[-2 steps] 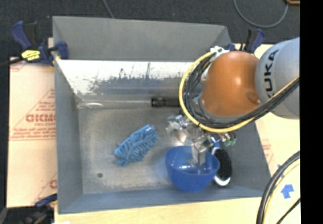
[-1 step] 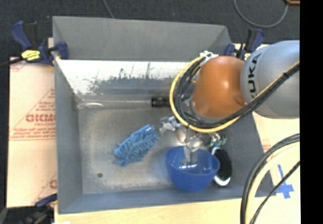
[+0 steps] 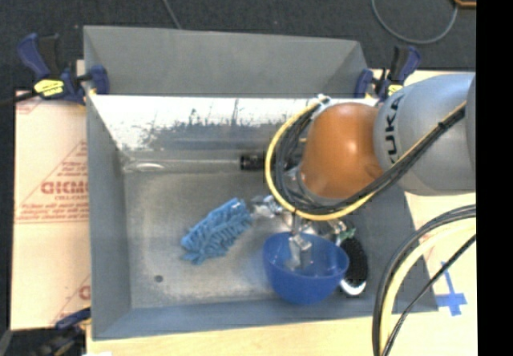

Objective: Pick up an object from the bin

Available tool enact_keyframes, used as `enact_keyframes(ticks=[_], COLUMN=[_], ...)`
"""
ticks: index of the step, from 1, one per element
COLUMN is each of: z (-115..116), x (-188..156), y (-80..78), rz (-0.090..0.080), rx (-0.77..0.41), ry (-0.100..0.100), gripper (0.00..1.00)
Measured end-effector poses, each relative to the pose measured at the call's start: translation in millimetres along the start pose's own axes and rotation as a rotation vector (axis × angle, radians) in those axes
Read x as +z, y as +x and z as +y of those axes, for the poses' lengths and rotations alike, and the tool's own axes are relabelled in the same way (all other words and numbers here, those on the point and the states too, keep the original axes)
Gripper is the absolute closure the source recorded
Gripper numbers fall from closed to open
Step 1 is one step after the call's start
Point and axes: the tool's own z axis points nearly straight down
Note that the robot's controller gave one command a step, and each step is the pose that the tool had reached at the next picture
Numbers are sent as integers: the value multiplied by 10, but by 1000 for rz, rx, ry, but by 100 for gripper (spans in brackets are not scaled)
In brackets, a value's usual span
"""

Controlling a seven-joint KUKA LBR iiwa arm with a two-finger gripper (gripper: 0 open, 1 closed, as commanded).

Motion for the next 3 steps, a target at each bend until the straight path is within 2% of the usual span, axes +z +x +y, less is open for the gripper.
enact_keyframes(ticks=[1, 2, 3], z=[102, 34, 34], x=[-123, -192, -194], y=[48, 24, 24], rz=[-3, -7, -7], rx=[46, 6, 6], ry=[-1, 4, 4], gripper=[0, 100, 100])
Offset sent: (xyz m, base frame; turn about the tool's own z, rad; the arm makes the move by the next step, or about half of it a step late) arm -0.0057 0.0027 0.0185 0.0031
